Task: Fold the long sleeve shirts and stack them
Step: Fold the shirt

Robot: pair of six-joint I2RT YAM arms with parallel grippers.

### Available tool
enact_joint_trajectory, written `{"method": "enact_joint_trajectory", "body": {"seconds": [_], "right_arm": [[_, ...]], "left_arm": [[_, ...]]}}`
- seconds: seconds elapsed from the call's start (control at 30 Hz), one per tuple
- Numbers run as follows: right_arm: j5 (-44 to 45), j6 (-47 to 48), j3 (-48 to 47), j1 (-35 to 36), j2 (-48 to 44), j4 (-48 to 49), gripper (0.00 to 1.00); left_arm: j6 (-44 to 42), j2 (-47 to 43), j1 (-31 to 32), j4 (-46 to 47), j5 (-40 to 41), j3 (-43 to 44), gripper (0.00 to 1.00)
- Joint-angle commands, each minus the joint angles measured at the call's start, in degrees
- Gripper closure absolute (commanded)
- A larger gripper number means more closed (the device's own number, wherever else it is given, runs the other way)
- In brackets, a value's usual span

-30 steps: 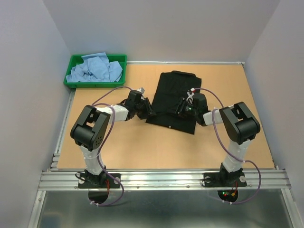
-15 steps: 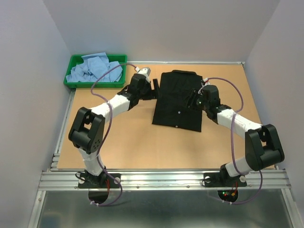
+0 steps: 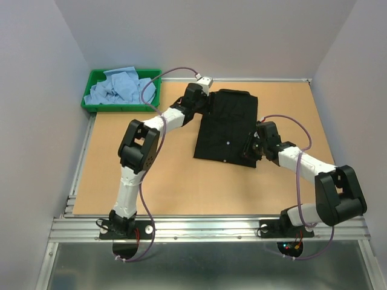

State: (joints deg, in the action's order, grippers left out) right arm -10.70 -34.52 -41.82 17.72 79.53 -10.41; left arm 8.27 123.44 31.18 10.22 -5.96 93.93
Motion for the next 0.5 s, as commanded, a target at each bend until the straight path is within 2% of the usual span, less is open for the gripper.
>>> {"method": "enact_joint_trajectory", "body": {"seconds": [0.0, 0.2, 0.3, 0.47], "right_arm": [[0.7, 0.1, 1.6, 0.5, -1.1, -1.7, 0.69], [1.1, -0.1, 1.4, 0.5, 1.2, -2.5, 0.73], [4.1, -0.1, 1.2, 0.5, 1.9, -2.9, 0.75], [9.9, 1.6, -0.9, -1.0, 3.9, -5.9, 0.77]], "left_arm": [[-3.9, 4.1, 1.0, 3.5, -3.7, 7.6, 0.27], [-1.5, 11.6, 1.3, 3.1, -4.2, 12.7, 0.27], [1.1, 15.3, 1.1, -2.6, -2.7, 17.2, 0.28], [4.9, 14.8, 1.0, -8.4, 0.8, 13.9, 0.29]]}}
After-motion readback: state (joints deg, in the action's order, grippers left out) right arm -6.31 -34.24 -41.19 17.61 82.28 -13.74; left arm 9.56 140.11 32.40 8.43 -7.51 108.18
